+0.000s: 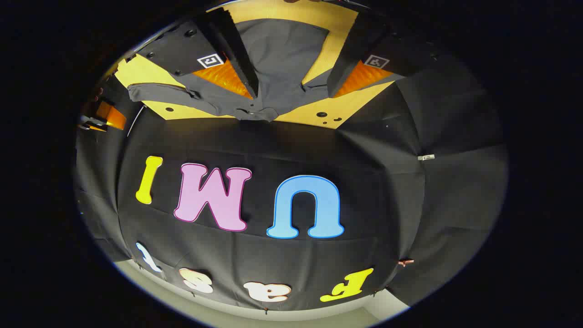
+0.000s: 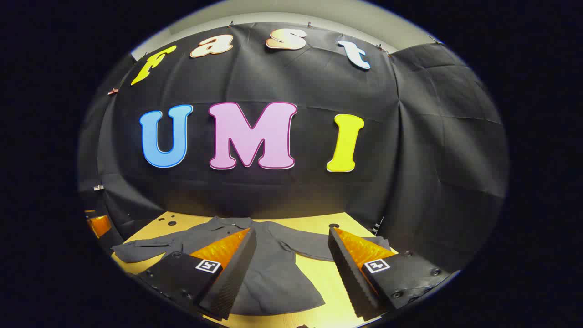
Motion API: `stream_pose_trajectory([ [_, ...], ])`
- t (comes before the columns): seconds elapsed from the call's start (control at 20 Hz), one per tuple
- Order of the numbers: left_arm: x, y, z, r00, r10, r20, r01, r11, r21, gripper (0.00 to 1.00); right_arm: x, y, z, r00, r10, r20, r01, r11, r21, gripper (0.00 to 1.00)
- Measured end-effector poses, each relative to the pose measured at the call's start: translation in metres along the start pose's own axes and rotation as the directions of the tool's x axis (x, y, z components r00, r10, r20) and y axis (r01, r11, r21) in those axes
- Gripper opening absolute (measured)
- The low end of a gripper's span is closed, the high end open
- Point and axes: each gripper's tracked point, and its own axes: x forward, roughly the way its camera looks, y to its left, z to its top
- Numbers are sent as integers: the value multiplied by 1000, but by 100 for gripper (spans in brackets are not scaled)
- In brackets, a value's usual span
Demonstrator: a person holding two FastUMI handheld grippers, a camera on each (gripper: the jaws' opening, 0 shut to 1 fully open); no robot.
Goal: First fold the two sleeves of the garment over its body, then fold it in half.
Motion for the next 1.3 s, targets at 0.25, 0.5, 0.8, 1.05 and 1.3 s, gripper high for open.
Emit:
stream_pose_trajectory([
  [0.25,10,-7,12,998,-48,36,48,999,19,96,11,-8,0,1000,21,-7,-21,999,25,98],
  [0.5,21,-9,4,999,-46,1,46,999,21,96,23,-22,-7,1000,-1,-24,1,1000,-6,98],
  [0.8,35,-4,-1,999,-14,-30,15,999,30,96,38,-19,-11,999,6,-43,-5,999,34,98],
  [1.05,40,-2,-9,998,3,-56,-2,1000,19,96,52,-36,-18,997,-33,-66,34,999,14,98],
  [1.3,45,-4,-16,996,18,-85,-18,1000,-5,96,73,-67,-30,992,-83,-100,82,997,-16,98],
])
